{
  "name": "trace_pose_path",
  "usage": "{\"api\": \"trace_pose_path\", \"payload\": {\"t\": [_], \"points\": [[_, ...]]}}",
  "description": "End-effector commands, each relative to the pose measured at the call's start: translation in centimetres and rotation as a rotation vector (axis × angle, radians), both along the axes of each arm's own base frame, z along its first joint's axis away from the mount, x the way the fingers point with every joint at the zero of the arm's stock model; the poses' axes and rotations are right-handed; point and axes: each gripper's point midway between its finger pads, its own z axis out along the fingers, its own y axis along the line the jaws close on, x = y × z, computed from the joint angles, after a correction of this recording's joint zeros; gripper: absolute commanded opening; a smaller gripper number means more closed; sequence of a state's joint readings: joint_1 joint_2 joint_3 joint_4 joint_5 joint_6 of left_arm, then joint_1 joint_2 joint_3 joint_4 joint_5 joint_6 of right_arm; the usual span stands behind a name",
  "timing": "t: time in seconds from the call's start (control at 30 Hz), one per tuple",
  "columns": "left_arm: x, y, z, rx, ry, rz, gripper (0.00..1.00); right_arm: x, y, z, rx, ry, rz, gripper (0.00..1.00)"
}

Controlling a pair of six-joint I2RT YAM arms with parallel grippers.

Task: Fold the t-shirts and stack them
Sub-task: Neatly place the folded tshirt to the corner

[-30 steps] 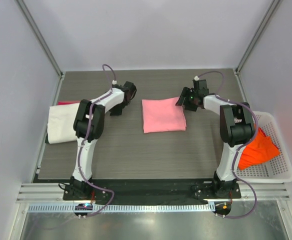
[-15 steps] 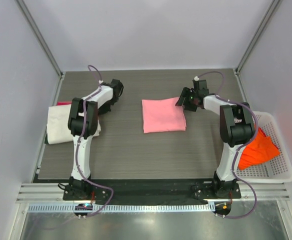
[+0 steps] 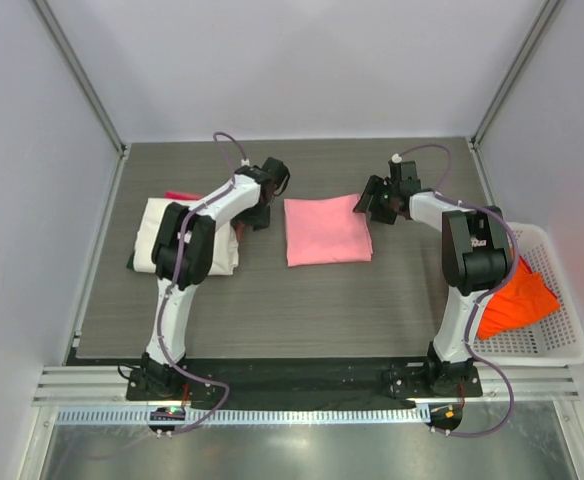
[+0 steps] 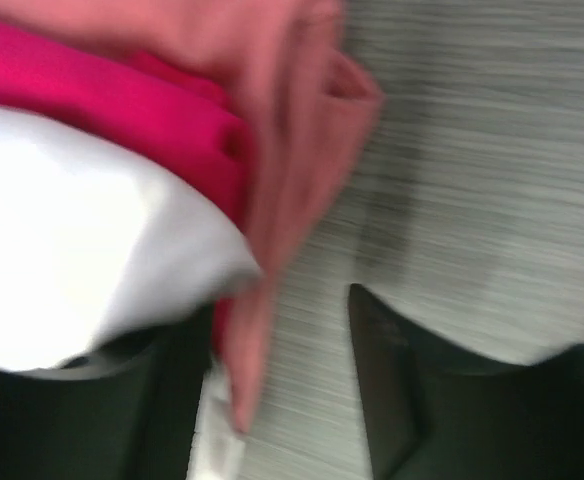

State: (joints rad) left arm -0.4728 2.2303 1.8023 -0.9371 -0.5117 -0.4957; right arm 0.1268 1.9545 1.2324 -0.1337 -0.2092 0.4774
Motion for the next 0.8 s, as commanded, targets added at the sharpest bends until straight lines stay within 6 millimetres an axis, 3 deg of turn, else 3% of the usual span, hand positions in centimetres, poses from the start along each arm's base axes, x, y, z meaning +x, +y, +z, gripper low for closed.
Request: {"api": "trace_pose_path", "payload": {"t": [0.0, 0.03, 0.07, 0.13, 0.2, 0.27, 0.37, 0.43, 0.53, 0.63, 0.77], "points": [[1.2, -3.5, 4.2, -0.206, -0.113, 0.029, 0.60, -0.9, -0.9, -0.1, -0.019, 0.022, -0.020, 0.66], [0.6, -3.6, 4.0, -0.230, -0.106, 0.029, 0.65, -0.8, -0.8, 0.0, -0.018, 0.018, -0.020, 0.66], [1.1, -4.6, 5.8, -0.301, -0.163, 0.016, 0.73, -0.8, -0.8, -0.1, -0.014, 0.021, -0.017, 0.66], [0.8, -6.7, 6.0, -0.438, -0.183, -0.003, 0.80, -0.7, -0.6, -0.2, -0.005, 0.024, -0.012, 0.65], [0.4, -8.4, 7.7, -0.563, -0.211, -0.033, 0.86, -0.6, -0.3, -0.2, 0.005, 0.025, -0.005, 0.65], [0.7, -9.4, 7.7, -0.624, -0.240, -0.031, 0.94, -0.5, -0.1, -0.6, 0.015, 0.031, 0.001, 0.63], [1.1, -12.2, 7.2, -0.773, -0.212, -0.065, 0.94, -0.4, 0.2, -1.0, 0.029, 0.038, 0.008, 0.62], [1.0, -14.0, 5.6, -0.842, -0.154, -0.079, 0.92, -0.3, 0.3, -1.1, 0.033, 0.042, 0.012, 0.60], [1.5, -15.5, 4.1, -0.904, -0.116, -0.072, 0.82, -0.3, 0.8, -1.5, 0.056, 0.053, 0.028, 0.56], [1.6, -16.1, 3.3, -0.931, -0.096, -0.048, 0.79, -0.3, 1.2, -2.1, 0.073, 0.075, 0.040, 0.49], [1.8, -15.5, 1.8, -0.898, -0.083, -0.013, 0.79, -0.2, 1.4, -2.2, 0.070, 0.078, 0.043, 0.48]]}}
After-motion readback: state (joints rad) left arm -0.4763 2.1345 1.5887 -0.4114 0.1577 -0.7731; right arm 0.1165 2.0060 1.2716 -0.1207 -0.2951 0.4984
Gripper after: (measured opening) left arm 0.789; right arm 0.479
